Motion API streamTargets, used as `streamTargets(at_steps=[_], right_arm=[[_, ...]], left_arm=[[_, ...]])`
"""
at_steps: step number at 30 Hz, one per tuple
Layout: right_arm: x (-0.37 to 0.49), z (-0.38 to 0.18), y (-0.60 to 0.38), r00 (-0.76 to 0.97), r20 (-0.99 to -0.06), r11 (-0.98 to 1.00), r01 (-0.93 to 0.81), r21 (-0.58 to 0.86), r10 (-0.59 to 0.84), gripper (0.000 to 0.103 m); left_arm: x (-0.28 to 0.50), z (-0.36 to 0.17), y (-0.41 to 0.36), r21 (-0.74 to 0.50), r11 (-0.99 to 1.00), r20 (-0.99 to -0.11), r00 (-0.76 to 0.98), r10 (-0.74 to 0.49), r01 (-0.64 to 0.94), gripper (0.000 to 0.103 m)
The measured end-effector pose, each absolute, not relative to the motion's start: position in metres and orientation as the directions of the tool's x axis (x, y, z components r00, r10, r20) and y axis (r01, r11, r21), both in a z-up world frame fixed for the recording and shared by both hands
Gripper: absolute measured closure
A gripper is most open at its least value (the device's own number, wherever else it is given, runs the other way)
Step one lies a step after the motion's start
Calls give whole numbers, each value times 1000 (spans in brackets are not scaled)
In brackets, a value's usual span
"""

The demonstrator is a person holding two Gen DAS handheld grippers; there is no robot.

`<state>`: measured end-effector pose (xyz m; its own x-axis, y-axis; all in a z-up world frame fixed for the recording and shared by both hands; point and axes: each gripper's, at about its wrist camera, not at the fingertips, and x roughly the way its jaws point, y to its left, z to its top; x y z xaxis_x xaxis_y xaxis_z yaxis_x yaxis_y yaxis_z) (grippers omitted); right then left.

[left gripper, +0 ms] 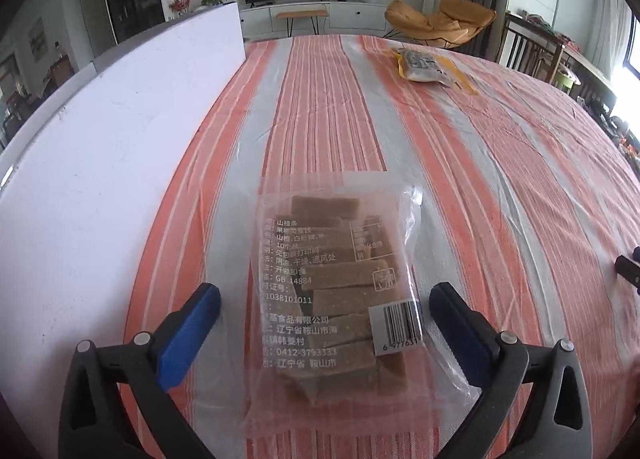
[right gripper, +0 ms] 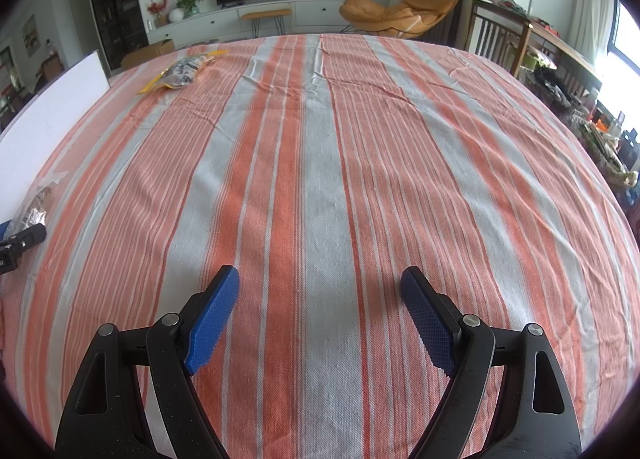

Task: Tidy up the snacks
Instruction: 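Grasp the yellow peanut packet with the right tool while the left tool holds the bar bag, then carry the bar bag and peanut packet over the white box and release both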

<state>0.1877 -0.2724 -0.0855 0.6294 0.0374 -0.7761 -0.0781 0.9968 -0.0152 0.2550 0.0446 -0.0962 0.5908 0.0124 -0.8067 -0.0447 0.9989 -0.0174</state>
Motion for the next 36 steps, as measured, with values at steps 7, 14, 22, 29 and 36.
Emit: streamTargets(at_steps=[7, 14, 22, 29, 36], right_arm=[[190, -87, -271, 622, -782, 996, -86, -12, 44, 9], [272, -65, -223, 542, -840, 967, -232, -104, 40, 11], [411, -41, -103, 544, -815, 942, -335, 5, 198, 11], [479, -73, -66, 453, -877, 971, -235, 54, 158, 13], [434, -67, -96, 465, -861, 964, -244, 103, 209, 47]], left_arm=[[253, -95, 44, -18, 999, -807, 591, 12, -45, 0], [252, -95, 44, -18, 999, -807, 591, 13, -45, 0], [253, -95, 44, -17, 999, -807, 590, 13, -45, 0], [252, -94, 44, -18, 999, -807, 590, 13, -45, 0], [252, -95, 44, -18, 999, -807, 590, 13, -46, 0]])
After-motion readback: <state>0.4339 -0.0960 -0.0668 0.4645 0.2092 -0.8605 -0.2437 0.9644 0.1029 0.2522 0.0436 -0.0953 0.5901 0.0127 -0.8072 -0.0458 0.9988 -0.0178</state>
